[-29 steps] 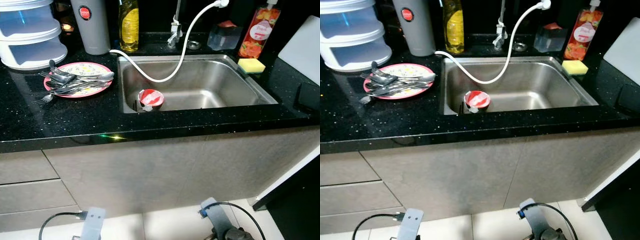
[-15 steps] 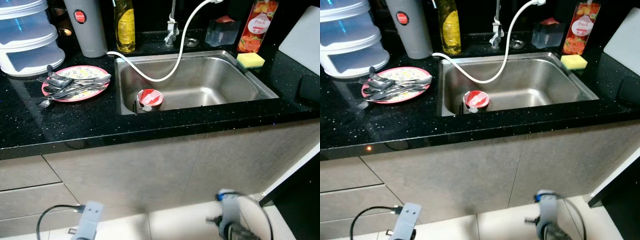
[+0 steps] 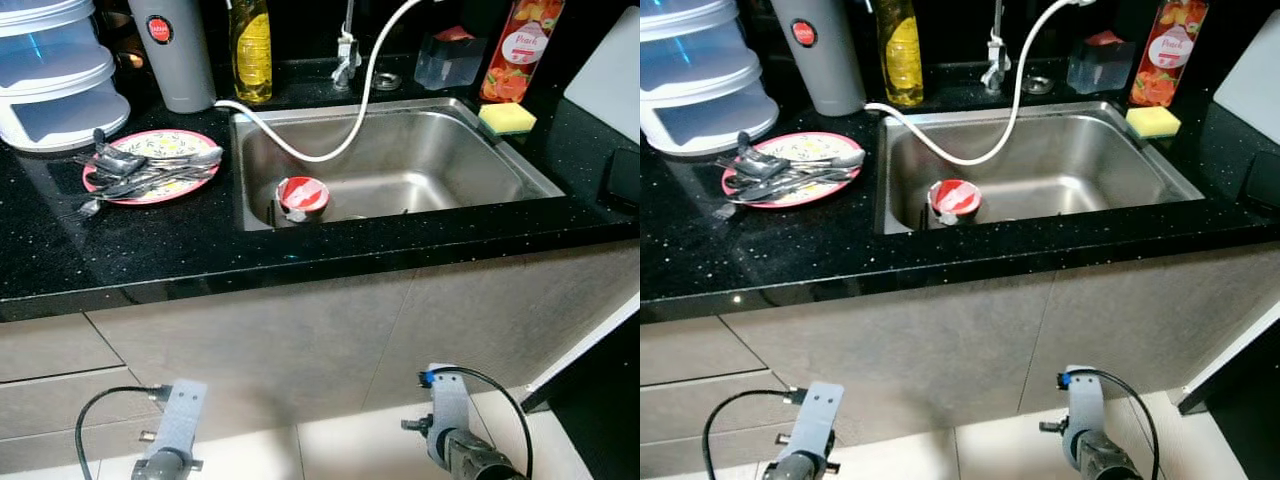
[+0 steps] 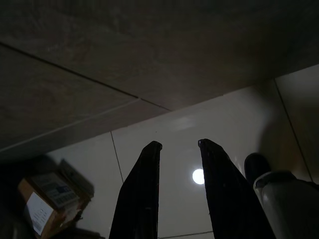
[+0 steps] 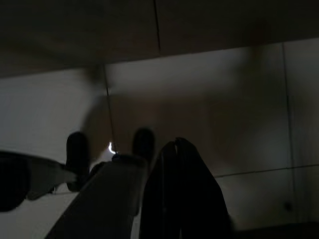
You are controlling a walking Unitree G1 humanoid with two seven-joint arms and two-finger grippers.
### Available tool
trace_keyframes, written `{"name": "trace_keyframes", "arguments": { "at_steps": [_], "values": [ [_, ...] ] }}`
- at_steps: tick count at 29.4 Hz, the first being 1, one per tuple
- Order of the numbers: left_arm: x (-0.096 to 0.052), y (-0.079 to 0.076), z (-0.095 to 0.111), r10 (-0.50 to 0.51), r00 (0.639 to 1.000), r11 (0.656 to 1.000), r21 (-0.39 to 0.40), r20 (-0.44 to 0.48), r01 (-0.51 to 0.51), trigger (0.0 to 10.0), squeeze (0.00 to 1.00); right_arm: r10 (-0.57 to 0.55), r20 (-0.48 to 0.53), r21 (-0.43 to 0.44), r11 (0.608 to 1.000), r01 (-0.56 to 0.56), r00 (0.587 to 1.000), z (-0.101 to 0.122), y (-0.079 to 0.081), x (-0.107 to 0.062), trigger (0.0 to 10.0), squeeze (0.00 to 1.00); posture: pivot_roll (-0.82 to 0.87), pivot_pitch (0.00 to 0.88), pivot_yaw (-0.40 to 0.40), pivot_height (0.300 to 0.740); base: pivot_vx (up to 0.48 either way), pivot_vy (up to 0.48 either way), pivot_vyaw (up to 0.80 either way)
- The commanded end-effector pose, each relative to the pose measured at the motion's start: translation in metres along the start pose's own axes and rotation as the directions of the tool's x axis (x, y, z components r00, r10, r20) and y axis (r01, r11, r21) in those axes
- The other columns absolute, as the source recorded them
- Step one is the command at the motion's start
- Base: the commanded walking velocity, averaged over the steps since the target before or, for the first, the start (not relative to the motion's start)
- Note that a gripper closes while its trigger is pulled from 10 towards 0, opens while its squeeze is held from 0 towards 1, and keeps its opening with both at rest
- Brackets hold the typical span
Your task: Kitchen organization
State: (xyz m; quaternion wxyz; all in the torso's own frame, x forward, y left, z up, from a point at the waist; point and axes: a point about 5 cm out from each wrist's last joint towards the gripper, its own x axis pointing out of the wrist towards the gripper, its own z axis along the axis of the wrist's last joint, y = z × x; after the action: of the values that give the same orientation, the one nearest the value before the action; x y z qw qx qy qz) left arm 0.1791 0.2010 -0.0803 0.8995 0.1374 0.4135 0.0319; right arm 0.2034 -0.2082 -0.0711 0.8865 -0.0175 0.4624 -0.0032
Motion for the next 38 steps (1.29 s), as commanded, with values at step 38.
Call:
{"name": "trace_keyframes", "arguments": {
  "at_steps": [38],
  "values": [
    [0.000, -0.032, 0.014, -0.141, 0.990, 0.989, 0.055, 0.007, 0.141, 10.0, 0.00, 0.052, -0.155, -0.452, 0.884, -0.118, 0.986, -0.041, 0.005, -0.006, 10.0, 0.00, 0.01, 0.000, 0.000, 0.740, 0.000, 0.000, 0.00]
  ]
}}
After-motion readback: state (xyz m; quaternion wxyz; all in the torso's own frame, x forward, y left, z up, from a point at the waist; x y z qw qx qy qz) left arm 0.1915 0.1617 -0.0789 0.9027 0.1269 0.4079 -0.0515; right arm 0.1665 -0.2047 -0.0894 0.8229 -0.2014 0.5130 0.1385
